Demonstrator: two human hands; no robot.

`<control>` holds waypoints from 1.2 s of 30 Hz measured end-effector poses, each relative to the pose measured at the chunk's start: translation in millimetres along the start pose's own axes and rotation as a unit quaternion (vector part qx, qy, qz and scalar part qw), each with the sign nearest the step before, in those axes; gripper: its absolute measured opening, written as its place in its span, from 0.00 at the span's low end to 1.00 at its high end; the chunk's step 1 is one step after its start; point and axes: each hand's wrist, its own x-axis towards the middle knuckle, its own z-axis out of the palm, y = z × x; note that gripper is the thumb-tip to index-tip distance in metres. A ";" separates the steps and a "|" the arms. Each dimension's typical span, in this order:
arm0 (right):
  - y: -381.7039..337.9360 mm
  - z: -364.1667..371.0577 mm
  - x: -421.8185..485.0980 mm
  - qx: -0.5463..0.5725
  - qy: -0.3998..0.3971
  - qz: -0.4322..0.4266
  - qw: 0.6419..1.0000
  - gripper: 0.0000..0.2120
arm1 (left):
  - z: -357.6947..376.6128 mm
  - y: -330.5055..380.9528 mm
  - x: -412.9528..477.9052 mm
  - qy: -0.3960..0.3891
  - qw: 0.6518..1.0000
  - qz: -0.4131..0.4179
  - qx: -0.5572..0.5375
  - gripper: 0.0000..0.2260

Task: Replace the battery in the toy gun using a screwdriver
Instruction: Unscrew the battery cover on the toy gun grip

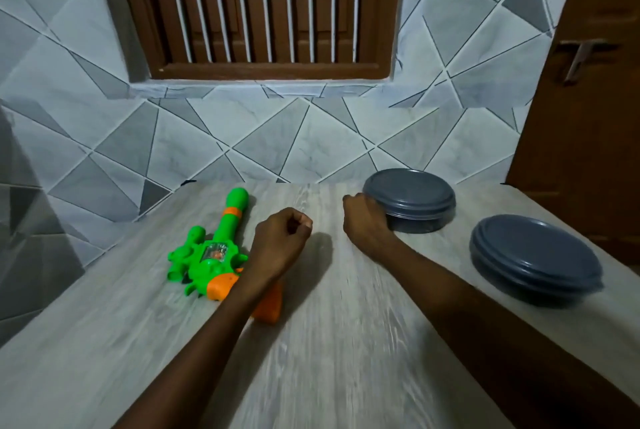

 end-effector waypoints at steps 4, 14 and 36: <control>-7.1 11.7 16.0 -0.084 -0.039 -0.025 0.995 0.13 | 0.9 -12.6 6.7 0.004 1.000 0.002 -0.017 0.04; -37.0 -11.7 -42.1 0.379 -0.048 0.133 0.914 0.11 | -47.7 -14.3 -49.9 0.058 0.995 -0.051 -0.068 0.03; -108.4 -36.4 -174.9 0.388 -0.069 -0.064 0.917 0.25 | -99.7 -35.9 -133.4 0.047 0.839 -0.352 -0.411 0.09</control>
